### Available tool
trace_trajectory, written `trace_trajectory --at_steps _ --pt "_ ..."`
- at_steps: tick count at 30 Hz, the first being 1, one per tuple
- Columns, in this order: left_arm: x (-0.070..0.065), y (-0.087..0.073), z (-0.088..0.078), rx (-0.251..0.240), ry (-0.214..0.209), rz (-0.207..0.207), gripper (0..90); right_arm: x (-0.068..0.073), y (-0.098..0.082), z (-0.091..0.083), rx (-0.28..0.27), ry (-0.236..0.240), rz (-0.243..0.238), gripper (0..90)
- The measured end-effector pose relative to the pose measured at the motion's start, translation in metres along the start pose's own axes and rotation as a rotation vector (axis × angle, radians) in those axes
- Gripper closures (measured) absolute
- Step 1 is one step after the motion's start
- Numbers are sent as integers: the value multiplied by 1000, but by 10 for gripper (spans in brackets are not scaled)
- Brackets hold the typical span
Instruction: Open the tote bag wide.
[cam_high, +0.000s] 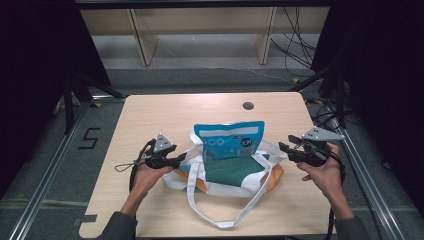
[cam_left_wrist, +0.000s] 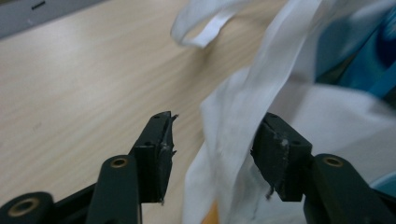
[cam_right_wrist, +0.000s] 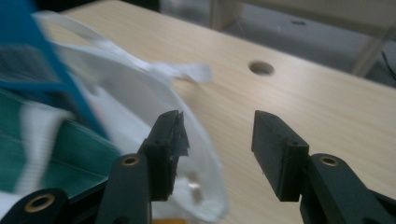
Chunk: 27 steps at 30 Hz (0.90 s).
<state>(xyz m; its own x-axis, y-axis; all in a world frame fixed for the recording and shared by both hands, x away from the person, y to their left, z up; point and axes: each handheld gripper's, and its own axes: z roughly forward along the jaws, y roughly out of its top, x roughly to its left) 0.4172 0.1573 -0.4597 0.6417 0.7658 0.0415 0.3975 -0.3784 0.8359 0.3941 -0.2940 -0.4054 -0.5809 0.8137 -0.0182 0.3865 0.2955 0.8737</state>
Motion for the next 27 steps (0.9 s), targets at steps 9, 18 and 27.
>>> trace_trajectory --at_steps 9,18,27 --pt "-20 25 18 -10 -61 53 523 51 14 3 48 231 -85 465" --pt "-9 21 39 30 -61 58 833 65 6 12 127 264 -282 875" --pt "9 4 64 125 -44 29 843 114 -31 -3 283 382 -419 884"
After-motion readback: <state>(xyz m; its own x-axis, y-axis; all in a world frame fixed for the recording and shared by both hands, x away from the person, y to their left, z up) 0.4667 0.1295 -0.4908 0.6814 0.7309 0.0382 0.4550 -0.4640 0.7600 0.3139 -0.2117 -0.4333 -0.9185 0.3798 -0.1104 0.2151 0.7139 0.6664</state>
